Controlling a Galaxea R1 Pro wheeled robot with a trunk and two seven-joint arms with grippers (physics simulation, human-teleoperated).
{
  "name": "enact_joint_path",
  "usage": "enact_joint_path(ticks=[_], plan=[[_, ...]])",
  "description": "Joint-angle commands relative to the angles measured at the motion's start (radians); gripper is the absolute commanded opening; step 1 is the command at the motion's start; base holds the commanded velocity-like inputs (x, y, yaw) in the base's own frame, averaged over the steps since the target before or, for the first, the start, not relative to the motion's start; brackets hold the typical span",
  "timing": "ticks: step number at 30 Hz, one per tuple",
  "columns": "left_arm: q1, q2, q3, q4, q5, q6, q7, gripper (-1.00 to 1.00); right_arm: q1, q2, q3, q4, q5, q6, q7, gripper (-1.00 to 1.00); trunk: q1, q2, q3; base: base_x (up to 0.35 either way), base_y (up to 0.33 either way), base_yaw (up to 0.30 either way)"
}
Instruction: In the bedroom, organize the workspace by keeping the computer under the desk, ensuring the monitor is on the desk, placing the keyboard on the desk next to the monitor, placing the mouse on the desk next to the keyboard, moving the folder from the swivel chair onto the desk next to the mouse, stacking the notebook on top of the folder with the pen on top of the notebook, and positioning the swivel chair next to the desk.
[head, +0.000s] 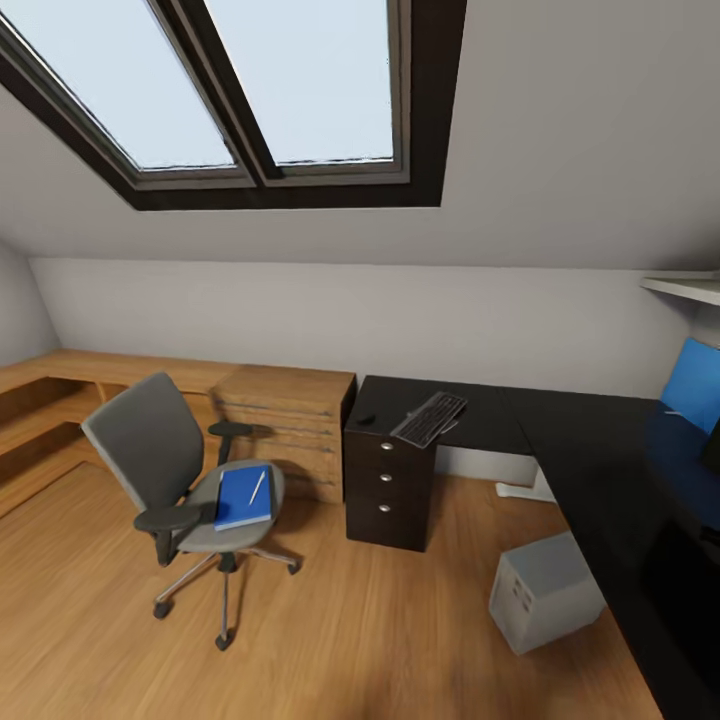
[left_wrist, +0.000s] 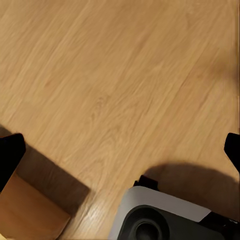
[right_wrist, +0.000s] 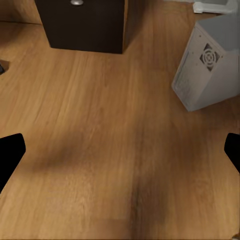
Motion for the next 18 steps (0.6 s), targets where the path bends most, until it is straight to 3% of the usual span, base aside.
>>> enact_joint_path(ticks=[1, 6, 18], plan=[[0.000, -0.001, 0.002, -0.002, 0.000, -0.001, 0.001, 1.00, -0.001, 0.000, 0.008, 0.001, -0.008, -0.004, -0.005, 1.00, 0.001, -0.001, -0.001, 0.335, 0.000, -0.227], [0.000, -0.001, 0.001, -0.002, 0.000, -0.001, 0.002, 1.00, -0.001, -0.001, 0.008, 0.001, -0.008, -0.004, -0.006, 1.00, 0.001, -0.001, -0.001, 0.325, 0.000, -0.170], [0.000, -0.003, 0.003, -0.002, 0.000, 0.000, 0.002, 1.00, -0.001, -0.001, 0.006, 0.001, -0.009, -0.004, -0.006, 1.00, 0.001, -0.001, 0.001, 0.233, 0.043, -0.049]])
